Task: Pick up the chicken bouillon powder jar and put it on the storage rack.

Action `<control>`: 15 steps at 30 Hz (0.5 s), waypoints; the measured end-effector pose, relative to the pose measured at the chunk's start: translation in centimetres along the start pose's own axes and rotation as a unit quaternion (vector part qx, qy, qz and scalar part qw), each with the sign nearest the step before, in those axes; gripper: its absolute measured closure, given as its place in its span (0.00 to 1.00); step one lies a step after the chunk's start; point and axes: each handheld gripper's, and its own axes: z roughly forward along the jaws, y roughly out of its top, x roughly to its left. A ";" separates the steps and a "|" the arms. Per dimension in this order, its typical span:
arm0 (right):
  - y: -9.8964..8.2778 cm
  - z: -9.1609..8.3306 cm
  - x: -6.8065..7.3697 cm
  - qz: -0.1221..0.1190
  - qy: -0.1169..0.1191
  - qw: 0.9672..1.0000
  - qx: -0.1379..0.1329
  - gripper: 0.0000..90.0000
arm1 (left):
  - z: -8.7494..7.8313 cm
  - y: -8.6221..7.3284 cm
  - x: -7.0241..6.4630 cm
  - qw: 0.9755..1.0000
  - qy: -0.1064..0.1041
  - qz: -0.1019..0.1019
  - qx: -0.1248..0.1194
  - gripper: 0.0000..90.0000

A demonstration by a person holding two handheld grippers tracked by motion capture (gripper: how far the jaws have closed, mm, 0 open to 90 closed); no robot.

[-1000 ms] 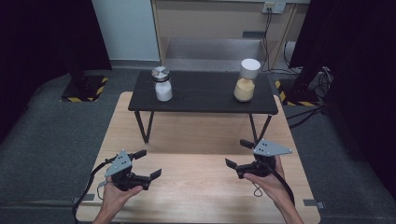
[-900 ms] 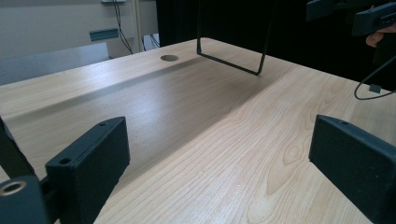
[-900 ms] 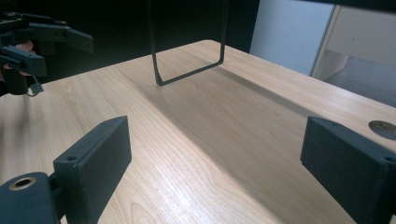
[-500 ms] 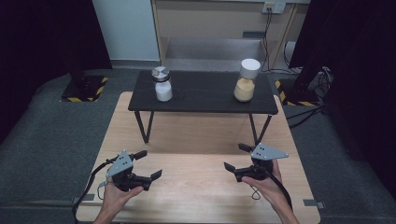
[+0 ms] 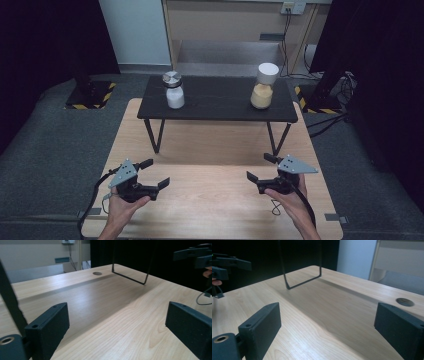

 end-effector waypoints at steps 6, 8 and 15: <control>-0.8 -1.5 0.2 0.012 -0.028 0.999 -0.010 0.08 | 0.1 0.4 0.4 1.000 0.005 0.006 -0.004 0.04; -1.0 -2.1 0.3 0.014 -0.039 0.999 -0.014 0.08 | 0.3 0.5 0.5 1.000 0.005 0.009 -0.002 0.04; -1.7 -3.6 0.2 0.033 -0.062 0.997 -0.030 0.08 | 0.5 0.7 0.6 1.000 0.006 0.007 -0.010 0.04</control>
